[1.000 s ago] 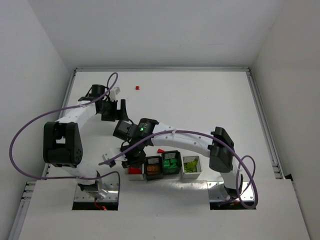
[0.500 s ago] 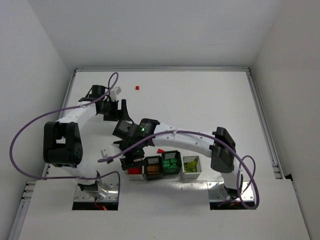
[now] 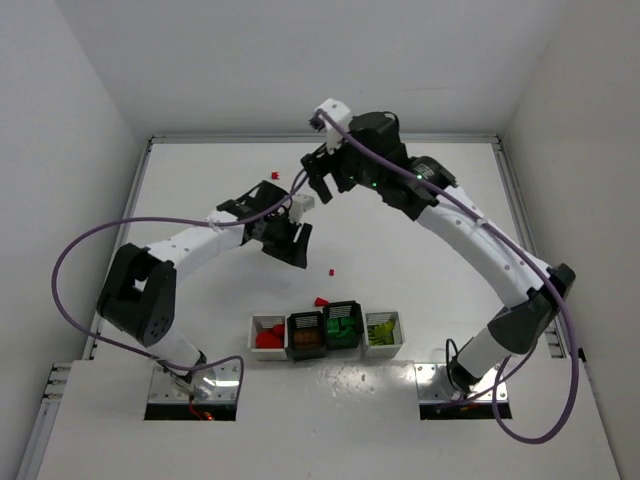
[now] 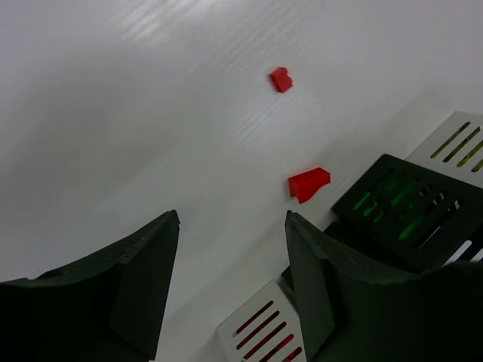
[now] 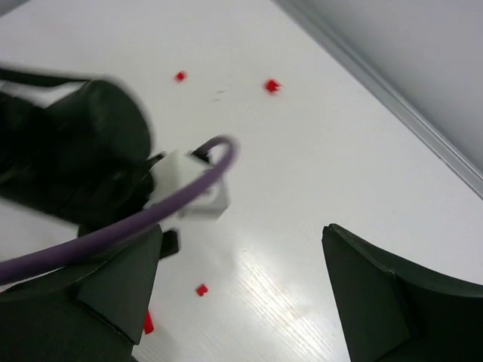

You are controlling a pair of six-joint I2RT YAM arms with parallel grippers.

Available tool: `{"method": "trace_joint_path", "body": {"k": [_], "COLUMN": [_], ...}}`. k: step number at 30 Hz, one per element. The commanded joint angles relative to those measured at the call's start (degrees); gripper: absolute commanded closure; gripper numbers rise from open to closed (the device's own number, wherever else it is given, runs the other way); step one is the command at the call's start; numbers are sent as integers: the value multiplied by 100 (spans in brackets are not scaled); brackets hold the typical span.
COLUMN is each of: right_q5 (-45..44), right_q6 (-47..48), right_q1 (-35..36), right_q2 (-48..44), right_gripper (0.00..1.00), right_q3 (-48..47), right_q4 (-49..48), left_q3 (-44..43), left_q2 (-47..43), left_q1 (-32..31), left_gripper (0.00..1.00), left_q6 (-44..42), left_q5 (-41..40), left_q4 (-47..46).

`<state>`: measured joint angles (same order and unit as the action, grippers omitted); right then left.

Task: Sort the legos into containers by color

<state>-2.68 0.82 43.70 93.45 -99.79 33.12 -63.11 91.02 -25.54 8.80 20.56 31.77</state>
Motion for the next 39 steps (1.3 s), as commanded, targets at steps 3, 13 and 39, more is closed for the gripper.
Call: {"method": "trace_joint_path", "body": {"k": [3, 13, 39], "right_q5": [-708, -524, 109], "right_q6": [-820, -978, -1137], "right_q1": [-615, -1961, -2489], "right_q2": [-730, -1400, -1742], "right_gripper": [12, 8, 7], "right_q3": [504, 829, 1304], "right_q4": [-184, 98, 98], "left_q3": [-482, -808, -966], "left_q2": [310, 1083, 1866], "left_q1": [-969, -1998, -2596], "left_gripper": [36, 34, 51], "left_q6": [193, 473, 843], "left_q5": [-718, -1499, -2258], "left_q4": [338, 514, 576]}}
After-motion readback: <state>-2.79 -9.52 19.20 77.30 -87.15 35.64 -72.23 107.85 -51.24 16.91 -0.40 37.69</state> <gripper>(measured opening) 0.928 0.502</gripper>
